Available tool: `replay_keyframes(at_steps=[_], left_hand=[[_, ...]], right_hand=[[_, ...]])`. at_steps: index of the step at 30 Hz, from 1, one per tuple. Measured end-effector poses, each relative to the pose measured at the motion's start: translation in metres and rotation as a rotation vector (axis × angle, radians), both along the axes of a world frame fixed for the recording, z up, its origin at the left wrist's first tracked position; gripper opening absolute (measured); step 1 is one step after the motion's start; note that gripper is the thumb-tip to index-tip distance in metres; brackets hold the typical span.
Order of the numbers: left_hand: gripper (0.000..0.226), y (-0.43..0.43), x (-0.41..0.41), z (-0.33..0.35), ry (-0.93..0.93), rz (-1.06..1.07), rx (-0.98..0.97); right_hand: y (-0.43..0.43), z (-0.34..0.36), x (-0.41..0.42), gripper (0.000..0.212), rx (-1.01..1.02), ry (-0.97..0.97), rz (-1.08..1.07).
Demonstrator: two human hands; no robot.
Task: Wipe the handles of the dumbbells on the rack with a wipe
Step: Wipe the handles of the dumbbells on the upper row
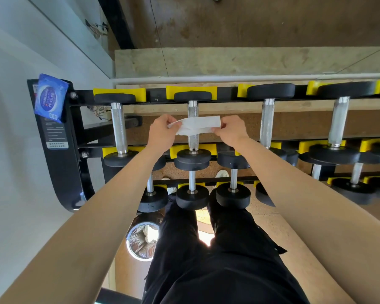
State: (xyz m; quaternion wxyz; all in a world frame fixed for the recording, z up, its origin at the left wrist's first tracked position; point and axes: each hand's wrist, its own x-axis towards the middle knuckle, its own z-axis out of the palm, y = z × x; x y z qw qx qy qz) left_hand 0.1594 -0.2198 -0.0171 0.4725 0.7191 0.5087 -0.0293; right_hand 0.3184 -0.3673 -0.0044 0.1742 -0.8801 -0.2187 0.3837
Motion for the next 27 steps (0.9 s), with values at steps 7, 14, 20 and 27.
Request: replay_keyframes(at_steps=[7,14,20,27], left_hand=[[0.007,0.003,0.005,0.003,-0.145,0.367,-0.265],[0.007,0.01,-0.005,-0.005,-0.214,0.48,-0.324],[0.003,0.006,0.017,-0.001,-0.31,0.34,-0.273],[0.005,0.022,0.023,-0.009,-0.293,0.549,-0.21]], right_hand=[[0.018,0.01,-0.012,0.05,0.11,0.32,-0.111],[0.019,0.011,-0.008,0.023,0.338,0.581,-0.531],[0.023,-0.001,-0.002,0.014,0.334,0.388,-0.719],[0.049,0.005,-0.01,0.012,0.442,0.327,-0.626]])
